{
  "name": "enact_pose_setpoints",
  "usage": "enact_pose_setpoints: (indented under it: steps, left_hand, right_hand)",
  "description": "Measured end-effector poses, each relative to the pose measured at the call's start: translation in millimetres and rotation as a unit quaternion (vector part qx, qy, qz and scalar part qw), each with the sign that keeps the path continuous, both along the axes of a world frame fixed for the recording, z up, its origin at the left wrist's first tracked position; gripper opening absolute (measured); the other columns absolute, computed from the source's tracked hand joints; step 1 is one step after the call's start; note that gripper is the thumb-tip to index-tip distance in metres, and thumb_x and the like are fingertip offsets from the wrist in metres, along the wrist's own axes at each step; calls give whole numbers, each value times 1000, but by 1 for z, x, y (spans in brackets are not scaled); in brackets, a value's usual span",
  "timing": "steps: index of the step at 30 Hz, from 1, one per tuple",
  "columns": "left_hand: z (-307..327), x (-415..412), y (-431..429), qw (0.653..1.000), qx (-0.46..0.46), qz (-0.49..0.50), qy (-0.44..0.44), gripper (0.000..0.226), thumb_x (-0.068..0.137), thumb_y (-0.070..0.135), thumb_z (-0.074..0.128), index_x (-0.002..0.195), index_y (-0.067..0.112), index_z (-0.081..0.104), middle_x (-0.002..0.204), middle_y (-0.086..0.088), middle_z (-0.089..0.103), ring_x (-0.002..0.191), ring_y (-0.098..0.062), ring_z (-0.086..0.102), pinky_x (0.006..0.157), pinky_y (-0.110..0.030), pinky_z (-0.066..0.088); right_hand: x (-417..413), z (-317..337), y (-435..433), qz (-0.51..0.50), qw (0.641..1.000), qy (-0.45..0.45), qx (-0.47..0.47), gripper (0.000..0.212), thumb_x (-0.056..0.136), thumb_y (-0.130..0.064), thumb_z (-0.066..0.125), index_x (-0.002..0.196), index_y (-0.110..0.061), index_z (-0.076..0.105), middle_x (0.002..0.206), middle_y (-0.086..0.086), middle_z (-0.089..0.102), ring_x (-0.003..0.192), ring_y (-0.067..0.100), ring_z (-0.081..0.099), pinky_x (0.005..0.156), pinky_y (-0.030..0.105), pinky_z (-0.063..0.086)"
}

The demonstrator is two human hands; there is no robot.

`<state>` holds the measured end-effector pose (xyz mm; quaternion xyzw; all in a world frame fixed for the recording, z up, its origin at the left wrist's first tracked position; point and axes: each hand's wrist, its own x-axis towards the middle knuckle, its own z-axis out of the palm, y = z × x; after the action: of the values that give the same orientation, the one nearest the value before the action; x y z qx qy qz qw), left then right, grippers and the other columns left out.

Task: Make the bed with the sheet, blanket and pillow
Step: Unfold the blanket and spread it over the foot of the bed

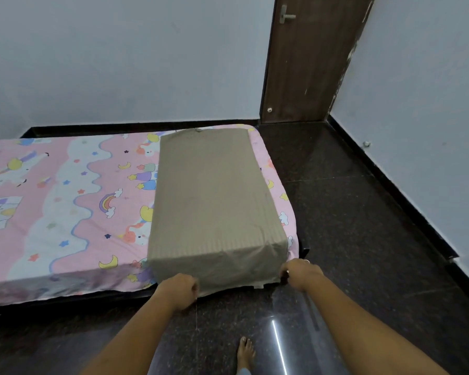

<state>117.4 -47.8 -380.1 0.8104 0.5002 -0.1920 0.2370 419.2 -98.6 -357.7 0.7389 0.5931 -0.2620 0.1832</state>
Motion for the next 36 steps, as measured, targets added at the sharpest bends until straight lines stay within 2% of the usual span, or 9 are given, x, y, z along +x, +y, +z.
enact_pose_setpoints:
  steps: [7, 12, 15, 19, 23, 27, 31, 34, 36]
  left_hand:
    - [43, 77, 25, 996, 11, 2, -87, 18, 90, 21, 58, 104, 14, 65, 111, -5, 66, 104, -20, 58, 87, -28, 44]
    - [72, 156, 57, 987, 30, 31, -157, 14, 87, 18, 61, 99, 13, 67, 99, -4, 66, 90, -15, 59, 82, -25, 45]
    - [88, 209, 84, 976, 39, 66, -203, 12, 87, 18, 63, 96, 11, 67, 90, 1, 61, 83, -12, 55, 74, -21, 42]
    - [109, 285, 117, 963, 70, 95, -241, 13, 88, 17, 63, 98, 10, 67, 99, -5, 66, 83, -14, 55, 73, -22, 40]
    - [121, 344, 137, 953, 83, 118, -266, 12, 87, 14, 62, 97, 9, 68, 102, -7, 67, 87, -19, 59, 74, -24, 43]
    - [124, 368, 157, 941, 86, 170, -279, 7, 86, 14, 63, 91, 12, 68, 88, -4, 64, 80, -15, 56, 68, -21, 41]
    - [121, 374, 193, 914, 100, 251, -302, 5, 86, 16, 62, 82, 19, 62, 78, 1, 61, 75, -15, 56, 63, -21, 42]
    - [115, 376, 231, 891, 121, 309, -308, 7, 86, 14, 62, 82, 19, 61, 74, 3, 60, 74, -15, 57, 59, -19, 41]
    - [107, 381, 262, 874, 131, 343, -318, 5, 86, 13, 62, 84, 18, 61, 75, 4, 59, 75, -15, 56, 58, -19, 41]
  right_hand:
    - [27, 27, 17, -22, 998, 46, 27, 43, 94, -12, 43, 127, -37, 55, 141, 2, 44, 130, 24, 41, 101, 38, 41]
    - [72, 46, 51, -51, 988, 125, 80, 40, 91, -11, 44, 122, -29, 60, 129, 8, 53, 111, 25, 54, 91, 35, 49]
    - [110, 58, 80, -60, 975, 177, 122, 34, 89, -11, 51, 118, -24, 64, 112, 10, 61, 101, 21, 56, 82, 28, 46]
    - [162, 79, 113, -57, 959, 220, 167, 29, 90, -11, 55, 117, -18, 64, 94, 3, 57, 83, 15, 54, 73, 26, 45]
    - [211, 100, 143, -56, 949, 252, 180, 28, 91, -10, 56, 118, -16, 63, 103, 6, 62, 85, 13, 56, 68, 22, 44]
    - [237, 114, 183, -40, 941, 275, 193, 28, 93, -9, 54, 118, -17, 62, 101, 5, 63, 76, 11, 56, 59, 18, 44]
    - [248, 117, 233, -22, 934, 298, 198, 28, 93, -9, 54, 119, -16, 61, 99, 5, 61, 79, 12, 56, 63, 18, 45]
    - [255, 111, 275, -11, 934, 301, 189, 29, 93, -10, 54, 121, -18, 60, 97, 3, 60, 80, 15, 57, 77, 31, 52]
    - [259, 107, 308, 2, 937, 297, 182, 29, 93, -11, 54, 121, -18, 60, 95, 1, 58, 77, 16, 56, 79, 33, 54]
